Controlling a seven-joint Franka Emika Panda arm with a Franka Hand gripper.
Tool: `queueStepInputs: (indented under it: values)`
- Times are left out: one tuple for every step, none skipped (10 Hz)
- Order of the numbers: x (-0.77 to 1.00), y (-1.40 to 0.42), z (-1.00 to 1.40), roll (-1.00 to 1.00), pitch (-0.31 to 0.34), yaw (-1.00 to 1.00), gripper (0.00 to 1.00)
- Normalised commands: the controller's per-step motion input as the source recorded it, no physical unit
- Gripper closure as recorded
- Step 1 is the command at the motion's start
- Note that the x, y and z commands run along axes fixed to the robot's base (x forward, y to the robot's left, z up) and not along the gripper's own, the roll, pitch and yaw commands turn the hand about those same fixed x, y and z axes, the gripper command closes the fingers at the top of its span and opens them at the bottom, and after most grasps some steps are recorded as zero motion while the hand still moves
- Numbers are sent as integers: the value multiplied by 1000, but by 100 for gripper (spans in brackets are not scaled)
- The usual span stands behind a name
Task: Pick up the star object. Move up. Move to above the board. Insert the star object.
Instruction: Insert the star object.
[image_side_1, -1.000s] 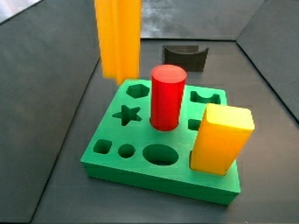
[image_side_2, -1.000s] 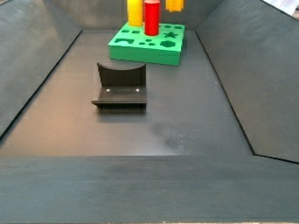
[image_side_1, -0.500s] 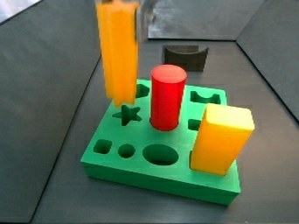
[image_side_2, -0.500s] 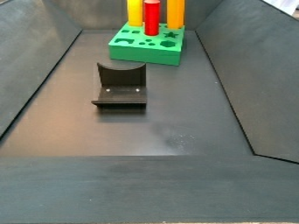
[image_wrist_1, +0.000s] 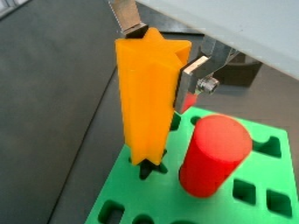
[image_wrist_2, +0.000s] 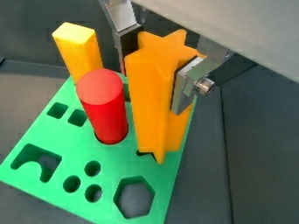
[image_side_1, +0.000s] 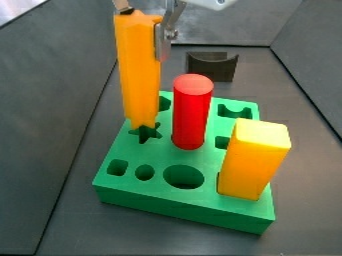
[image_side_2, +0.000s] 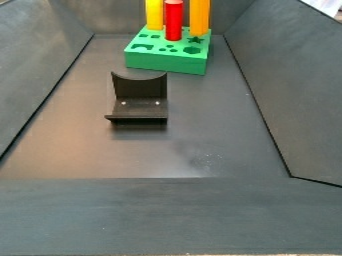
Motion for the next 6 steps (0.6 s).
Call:
queueStepInputs:
  values:
    - [0, -280, -220, -101, -191, -806, 100]
    - [0, -206, -194, -113, -176, -863, 100]
    - [0, -177, -137, -126, -144, -877, 100]
    - [0, -140, -46, -171, -127, -849, 100]
    - [57, 0, -277, -16, -3, -1000, 100]
    - [169, 97, -374, 17, -10, -937, 100]
